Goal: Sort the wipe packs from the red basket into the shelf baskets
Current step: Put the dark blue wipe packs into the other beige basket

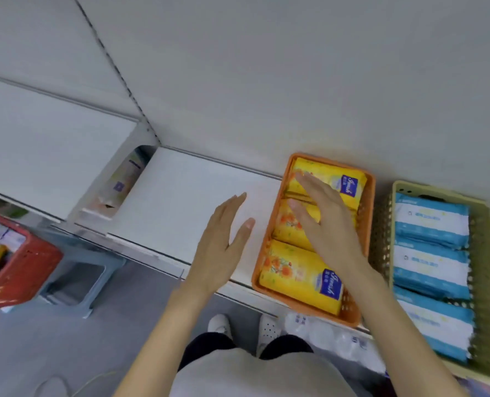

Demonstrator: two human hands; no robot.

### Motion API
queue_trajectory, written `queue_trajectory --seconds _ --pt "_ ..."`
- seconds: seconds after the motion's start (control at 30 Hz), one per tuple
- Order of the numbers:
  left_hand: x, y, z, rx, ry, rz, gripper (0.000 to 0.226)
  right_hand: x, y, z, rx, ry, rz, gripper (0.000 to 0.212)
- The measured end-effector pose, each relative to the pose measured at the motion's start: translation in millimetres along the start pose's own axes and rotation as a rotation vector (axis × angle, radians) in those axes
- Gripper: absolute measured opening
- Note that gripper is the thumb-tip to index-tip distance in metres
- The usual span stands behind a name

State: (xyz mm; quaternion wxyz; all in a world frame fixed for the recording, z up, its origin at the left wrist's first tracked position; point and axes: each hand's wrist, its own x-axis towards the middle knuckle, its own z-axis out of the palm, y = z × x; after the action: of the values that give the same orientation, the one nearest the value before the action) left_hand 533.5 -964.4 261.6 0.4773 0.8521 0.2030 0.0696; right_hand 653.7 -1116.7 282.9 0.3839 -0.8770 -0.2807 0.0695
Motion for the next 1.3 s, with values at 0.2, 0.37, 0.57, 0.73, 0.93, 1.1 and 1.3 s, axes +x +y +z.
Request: queue_trajectory --seconds 0.2,0.37,0.57,0.73,0.93,1.1,1.3 --pt "-91 -59 -81 -0.280 0.359 -0.250 0.035 -29 -106 85 0.200 -0.230 -0.144 0.047" --pt "-166 -127 -155 -0.320 0.532 -0.336 0.032 -61 -181 191 0.401 -0.460 -0.113 0.043" --pt "-265 -213 -256 -0.382 0.820 -0.503 0.035 -100 -266 315 0.403 -0.671 -0.173 0.040" --pt "-320 -259 -309 -0.463 1.065 -0.639 0.024 -102 -336 385 0.353 -0.811 -0.228 0.042" --pt "-311 -316 -341 -0.541 1.106 -0.771 0.026 -73 -388 471 0.310 -0.910 -0.204 0.039" --pt "-276 -382 -382 -0.574 1.074 -0.879 0.034 -30 -411 570 0.300 -0.957 -0.052 0.034" --pt "-232 -461 -475 -0.592 1.108 -1.007 0.032 44 -460 703 0.250 -1.038 0.155 0.028"
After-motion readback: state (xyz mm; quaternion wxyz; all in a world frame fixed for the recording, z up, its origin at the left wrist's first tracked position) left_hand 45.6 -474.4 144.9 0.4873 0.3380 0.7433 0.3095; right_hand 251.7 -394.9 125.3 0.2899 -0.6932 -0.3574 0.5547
